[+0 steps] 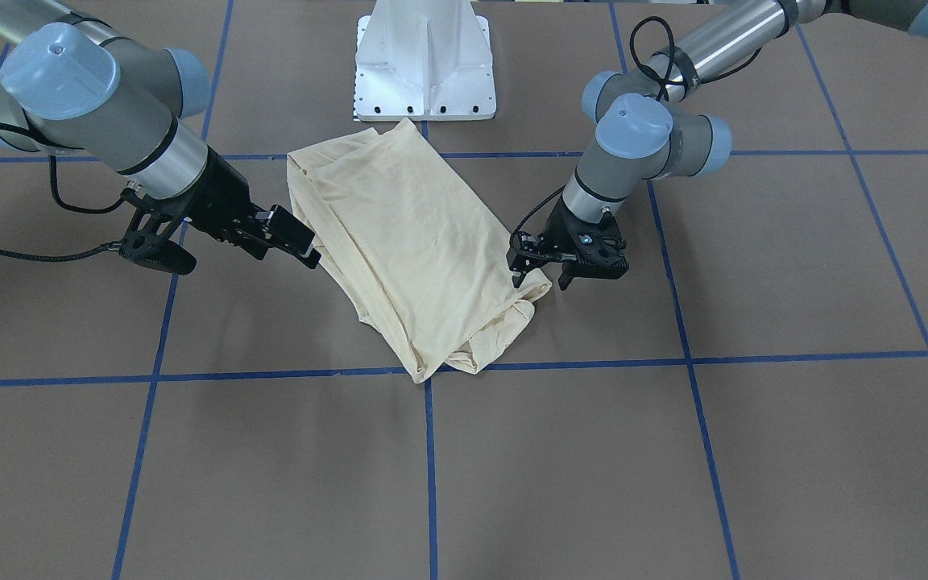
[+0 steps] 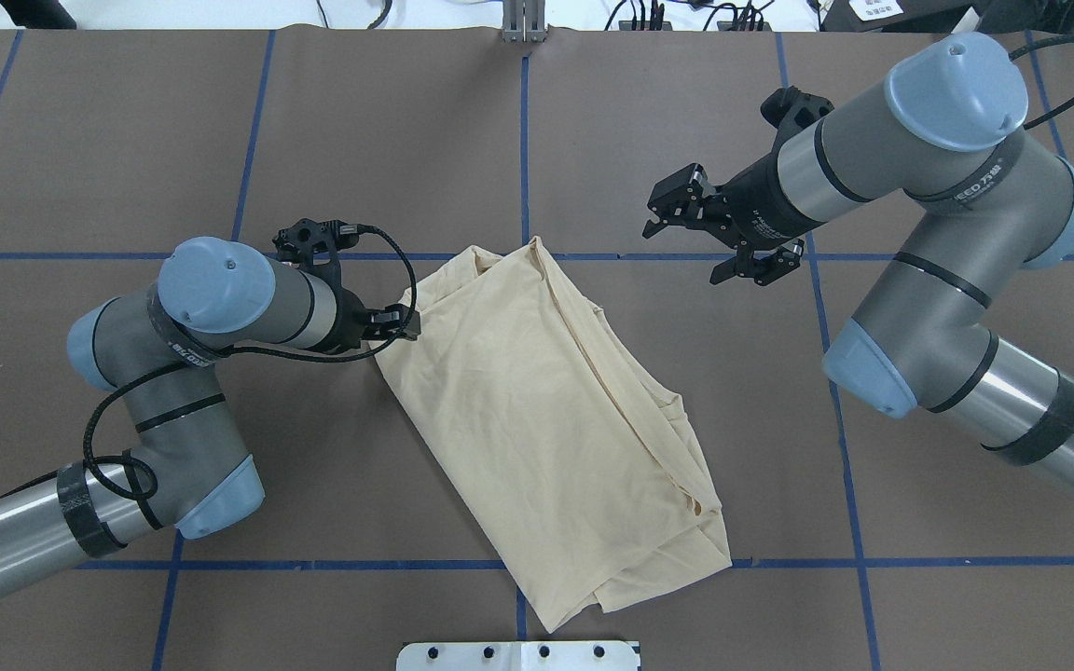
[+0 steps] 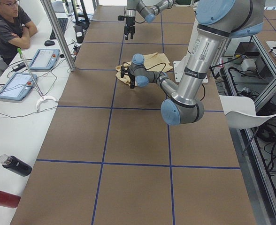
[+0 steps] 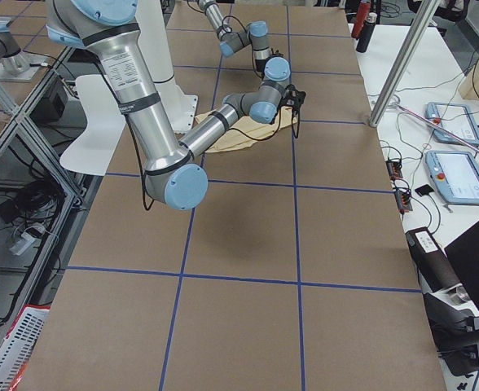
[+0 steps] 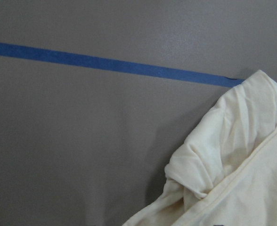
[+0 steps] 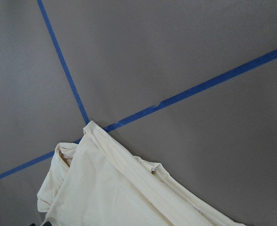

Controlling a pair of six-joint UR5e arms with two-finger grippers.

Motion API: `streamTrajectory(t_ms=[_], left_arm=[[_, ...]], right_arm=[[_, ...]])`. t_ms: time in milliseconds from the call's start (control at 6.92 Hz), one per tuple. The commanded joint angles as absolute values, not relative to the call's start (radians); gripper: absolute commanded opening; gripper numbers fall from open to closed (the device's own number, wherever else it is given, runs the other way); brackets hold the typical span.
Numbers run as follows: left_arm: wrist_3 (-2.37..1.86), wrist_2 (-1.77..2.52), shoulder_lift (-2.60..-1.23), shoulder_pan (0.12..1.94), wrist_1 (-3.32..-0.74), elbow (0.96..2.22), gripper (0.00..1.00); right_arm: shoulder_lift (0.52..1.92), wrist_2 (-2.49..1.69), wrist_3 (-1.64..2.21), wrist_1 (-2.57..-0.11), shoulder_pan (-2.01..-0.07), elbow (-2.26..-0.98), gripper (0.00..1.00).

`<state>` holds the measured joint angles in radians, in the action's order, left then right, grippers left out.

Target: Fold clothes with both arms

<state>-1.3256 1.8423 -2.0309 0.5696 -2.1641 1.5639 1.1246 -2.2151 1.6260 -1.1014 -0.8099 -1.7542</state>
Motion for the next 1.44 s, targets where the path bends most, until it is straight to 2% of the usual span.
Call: streamTrajectory(t_ms=[0,144,578,867,1011,1156,1300], left_arm=[[-1.324,1.842,-2.031,0.569,-2.163,1.563,0.72],[-1.324,1.842,-2.031,0.569,-2.163,1.562,0.64],[-1.322,1.842,-2.031,0.563,-2.163,1.557,0.52],[-1.321,1.844,-2.031,0.563,-2.163,1.557,0.52],[-1.322,1.844,-2.033,0.564,-2.163,1.559,0.46],[-1.321,1.844,-2.033,0.565,-2.163,1.559,0.36],[-1.321,1.844,-2.031,0.563,-2.161,1.559,0.1]], right_arm=[[1.124,-2.217,1.628,-1.101,-0.811,-1.755,1.0],[1.126,-2.217,1.626,-1.101,-0.813,-1.755,1.0],[1.126,-2.218,1.626,-1.101,-0.818,-1.755,1.0],[1.126,-2.218,1.628,-1.101,-0.818,-1.755,1.0],[1.126,-2.218,1.626,-1.101,-0.819,-1.755,1.0],[1.127,-2.218,1.628,-1.103,-0.819,-1.755,1.0],[1.127,-2.22,1.626,-1.103,-0.819,-1.755,1.0]])
